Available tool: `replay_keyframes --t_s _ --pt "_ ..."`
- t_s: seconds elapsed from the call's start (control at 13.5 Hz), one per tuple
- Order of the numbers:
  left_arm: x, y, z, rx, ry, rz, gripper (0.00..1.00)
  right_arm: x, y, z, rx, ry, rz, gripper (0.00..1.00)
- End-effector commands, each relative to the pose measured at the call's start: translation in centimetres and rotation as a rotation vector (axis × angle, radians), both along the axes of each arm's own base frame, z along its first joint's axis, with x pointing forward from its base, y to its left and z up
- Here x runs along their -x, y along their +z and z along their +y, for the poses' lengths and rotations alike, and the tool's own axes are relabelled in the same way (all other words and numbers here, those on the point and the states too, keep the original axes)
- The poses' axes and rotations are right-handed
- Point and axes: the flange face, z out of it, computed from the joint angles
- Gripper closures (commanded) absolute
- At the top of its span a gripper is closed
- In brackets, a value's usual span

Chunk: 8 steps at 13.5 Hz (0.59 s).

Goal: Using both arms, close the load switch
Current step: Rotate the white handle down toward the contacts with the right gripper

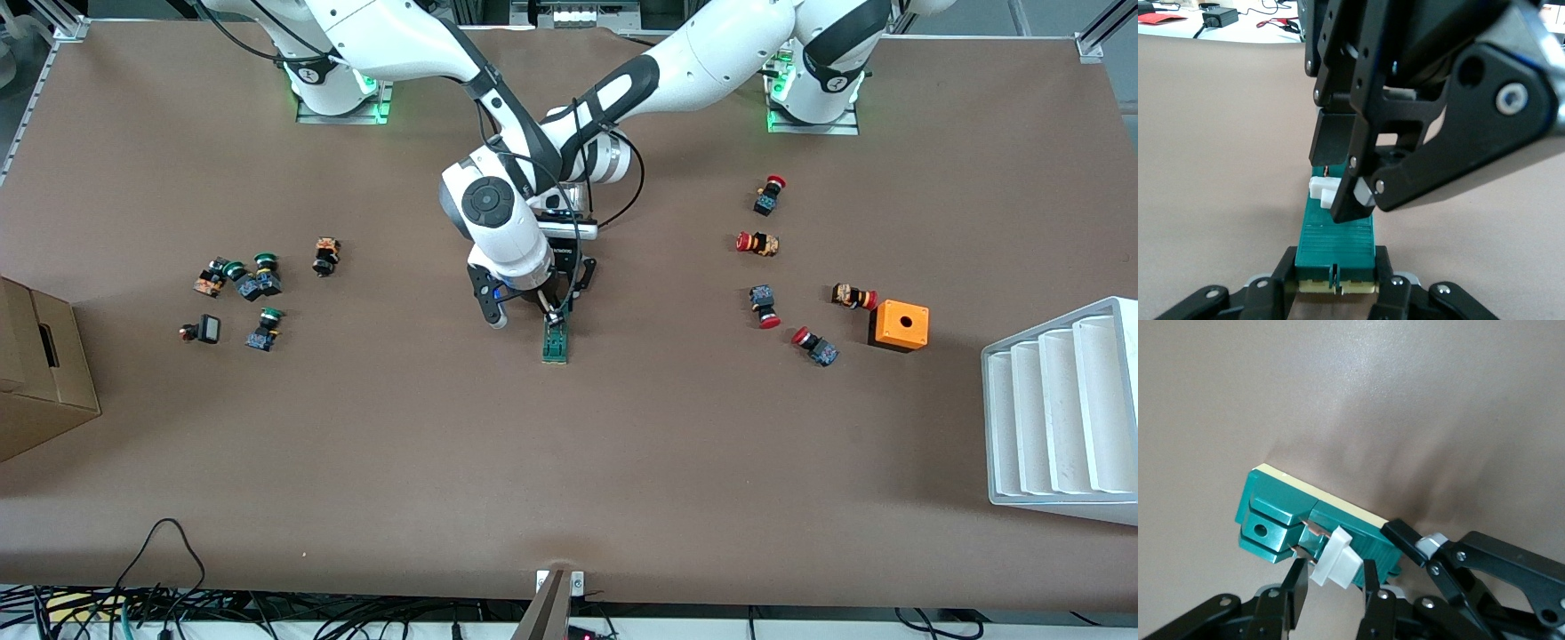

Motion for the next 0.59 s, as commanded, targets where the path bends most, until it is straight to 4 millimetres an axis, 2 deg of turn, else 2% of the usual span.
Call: replay_keyframes --t_s 0.0,0.22,0.52 --pt "0.17 0.86 -1.68 0.051 -0.01 -0.013 0.57 0.26 -2.46 -0.38 0.031 0.012 -0.019 0.59" --pt "0.19 0.86 -1.69 0.051 -0.011 -0.011 0.57 -0.1 -3.06 -0.54 0.028 0.013 -0.04 0.59" --pt "0.17 0.86 -1.68 0.051 -0.01 -0.013 0.57 -0.34 -2.9 -0.46 0.022 0.01 -0.047 0.6"
